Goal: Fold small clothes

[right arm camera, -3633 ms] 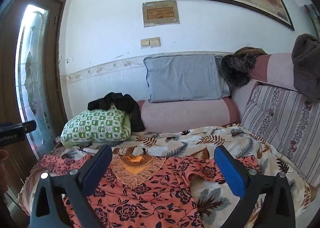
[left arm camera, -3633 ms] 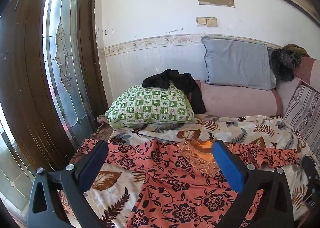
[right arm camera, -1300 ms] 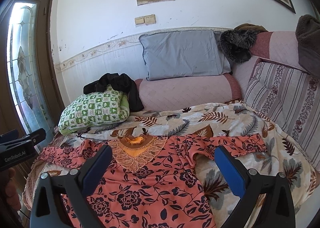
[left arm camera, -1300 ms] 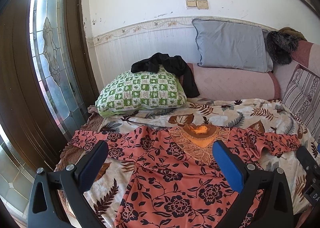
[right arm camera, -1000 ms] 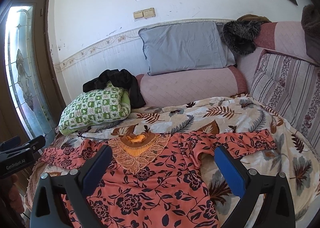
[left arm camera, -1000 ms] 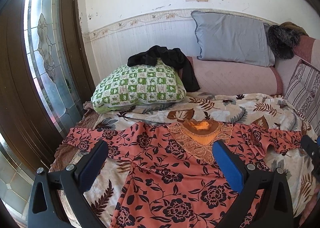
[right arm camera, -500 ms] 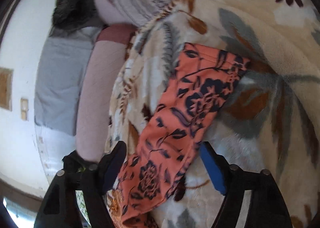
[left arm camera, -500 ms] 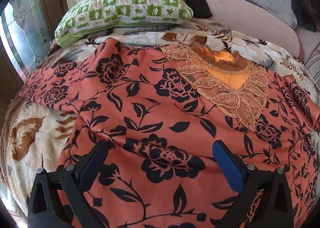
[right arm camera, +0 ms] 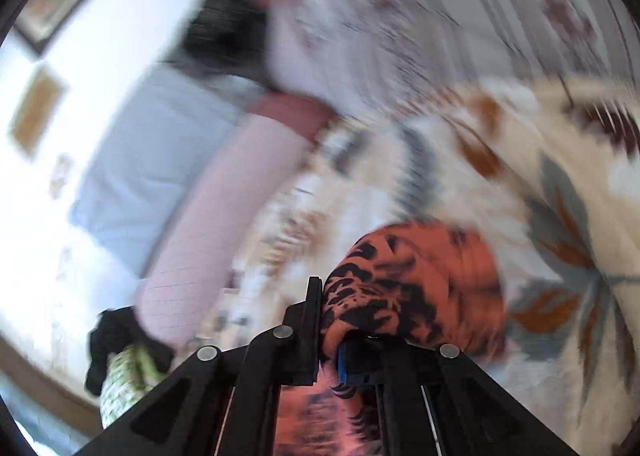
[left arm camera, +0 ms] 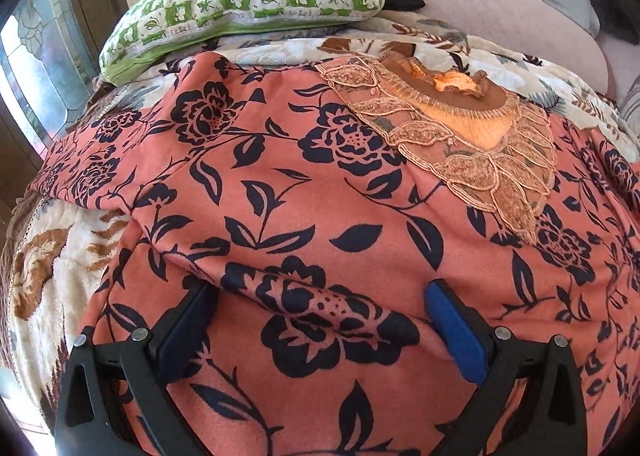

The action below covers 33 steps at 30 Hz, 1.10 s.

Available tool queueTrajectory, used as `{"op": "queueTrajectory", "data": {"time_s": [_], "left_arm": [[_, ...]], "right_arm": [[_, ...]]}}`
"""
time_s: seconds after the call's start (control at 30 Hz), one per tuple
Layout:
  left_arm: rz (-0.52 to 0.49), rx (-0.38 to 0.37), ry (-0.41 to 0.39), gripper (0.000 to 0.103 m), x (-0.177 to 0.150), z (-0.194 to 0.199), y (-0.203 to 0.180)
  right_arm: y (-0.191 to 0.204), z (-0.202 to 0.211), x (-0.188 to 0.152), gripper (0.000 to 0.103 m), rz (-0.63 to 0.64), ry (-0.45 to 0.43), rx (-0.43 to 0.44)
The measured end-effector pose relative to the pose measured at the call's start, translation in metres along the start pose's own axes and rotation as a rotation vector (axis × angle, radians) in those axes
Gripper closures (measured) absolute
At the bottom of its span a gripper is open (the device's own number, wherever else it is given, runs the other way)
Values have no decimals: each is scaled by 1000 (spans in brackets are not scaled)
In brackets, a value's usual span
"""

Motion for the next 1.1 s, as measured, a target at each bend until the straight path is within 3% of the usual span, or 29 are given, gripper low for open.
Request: {"op": "queueTrajectory", "data": {"time_s": [0.07,0.13,0.23,0.33,0.53,0.57,0.63,0.67,0.7,0.77,0.83,0.9,0.93,0.97,1.0,1.1], "left_arm": [[7,-56,11,0,4,11,7],[39,-75,-79,0,8,31,24],[123,30,-197,0,14,55,63],[238,138,-242,0,17,65,109],[426,189,-216,0,11,63,185],[446,194,-205,0,10,61,194],[488,199,-190,0,9,59,207],[504,200,-185,0,8,57,213],[519,197,-183,0,8,57,217],[536,199,-182,0,6,58,223],[553,212,-171,0,6,58,228],[584,205,-155,0,5,55,233],[603,199,-149,0,4,54,236],[624,194,-144,0,3,53,240],[643,191,-141,0,3,52,244],[693,180,-138,0,2,49,262]], "right_arm": [[54,14,-15,97,107,4,104],[111,12,-40,97,223,58,167],[184,-15,-98,97,376,177,209],[233,-62,-177,95,461,356,190],[262,-155,-356,88,622,756,83],[259,-157,-387,81,659,808,77],[253,-156,-420,57,734,880,78],[252,-150,-430,28,774,887,100],[252,-140,-432,20,810,871,130],[252,-122,-422,20,851,849,190],[246,-105,-396,20,798,799,276],[231,-101,-364,21,715,714,235],[221,-106,-351,21,674,707,187],[208,-115,-341,30,627,715,154],[196,-126,-335,49,581,738,120],[159,-169,-345,62,567,901,-90]]}}
Point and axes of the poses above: each gripper's, at about its wrist camera, not at the fingertips, and z roughly against the way its jaws point, y to its left, x to its top, the point moved 3 cm from there along -z, roughly the way its jaws point, and after that the axes turned 13 degrees about y, right-handed, at the moved point
